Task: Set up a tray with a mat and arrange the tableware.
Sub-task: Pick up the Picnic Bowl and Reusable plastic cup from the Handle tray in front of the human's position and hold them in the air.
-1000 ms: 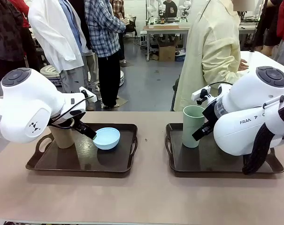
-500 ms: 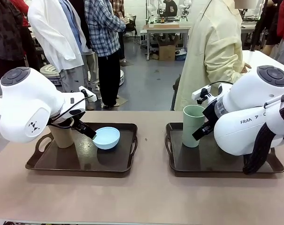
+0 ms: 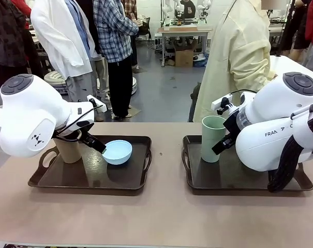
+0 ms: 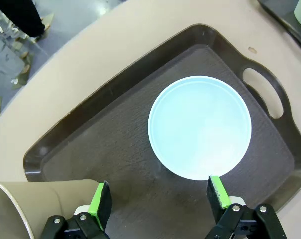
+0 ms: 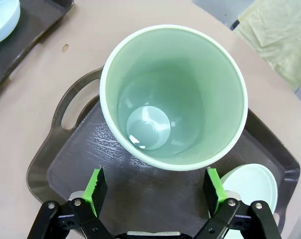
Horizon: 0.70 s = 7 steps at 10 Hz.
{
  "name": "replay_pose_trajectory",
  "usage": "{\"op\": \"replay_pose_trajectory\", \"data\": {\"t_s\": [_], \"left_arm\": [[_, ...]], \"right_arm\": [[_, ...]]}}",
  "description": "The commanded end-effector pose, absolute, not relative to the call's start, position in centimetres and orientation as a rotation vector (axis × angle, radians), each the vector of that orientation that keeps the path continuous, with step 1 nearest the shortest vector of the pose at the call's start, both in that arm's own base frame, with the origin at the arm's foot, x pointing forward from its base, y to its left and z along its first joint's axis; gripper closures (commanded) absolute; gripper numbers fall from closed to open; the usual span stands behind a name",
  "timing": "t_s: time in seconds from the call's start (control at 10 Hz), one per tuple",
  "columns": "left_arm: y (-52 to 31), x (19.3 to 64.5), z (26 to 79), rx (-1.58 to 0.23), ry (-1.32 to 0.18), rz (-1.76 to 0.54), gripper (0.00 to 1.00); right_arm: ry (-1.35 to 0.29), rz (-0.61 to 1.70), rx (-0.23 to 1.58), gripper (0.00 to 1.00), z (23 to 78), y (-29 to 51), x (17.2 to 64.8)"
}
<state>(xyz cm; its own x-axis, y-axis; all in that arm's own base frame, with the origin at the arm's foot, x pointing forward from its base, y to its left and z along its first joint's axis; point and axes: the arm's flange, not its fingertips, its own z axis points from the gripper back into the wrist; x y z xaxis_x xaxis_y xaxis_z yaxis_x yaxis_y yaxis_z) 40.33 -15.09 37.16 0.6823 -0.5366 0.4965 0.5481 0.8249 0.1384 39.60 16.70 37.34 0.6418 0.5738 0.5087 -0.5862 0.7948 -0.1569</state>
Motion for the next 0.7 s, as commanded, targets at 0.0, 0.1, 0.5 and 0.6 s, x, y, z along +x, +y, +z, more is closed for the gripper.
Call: {"op": "replay_pose_trajectory", "data": {"t_s": [0.0, 0.1, 0.5, 0.6], "left_arm": [[-15.1, 40.3, 37.2, -0.022, -0.550, -0.608, 0.00], [-15.1, 40.3, 37.2, -0.022, -0.550, -0.608, 0.00], [-16.7, 36.4, 44.6, 0.009, -0.575, -0.536, 0.00], [-16.7, 34.8, 46.5, -0.010, -0.557, -0.542, 0.00]], "right_arm": [[-0.572, 0.661, 0.023, 0.00, 37.3, 16.7, 39.6], [-0.572, 0.661, 0.023, 0.00, 37.3, 16.7, 39.6], [-0.646, 0.587, -0.115, 0.00, 44.6, 18.3, 35.1], [-0.641, 0.548, -0.191, 0.00, 46.3, 17.9, 33.1]]}}
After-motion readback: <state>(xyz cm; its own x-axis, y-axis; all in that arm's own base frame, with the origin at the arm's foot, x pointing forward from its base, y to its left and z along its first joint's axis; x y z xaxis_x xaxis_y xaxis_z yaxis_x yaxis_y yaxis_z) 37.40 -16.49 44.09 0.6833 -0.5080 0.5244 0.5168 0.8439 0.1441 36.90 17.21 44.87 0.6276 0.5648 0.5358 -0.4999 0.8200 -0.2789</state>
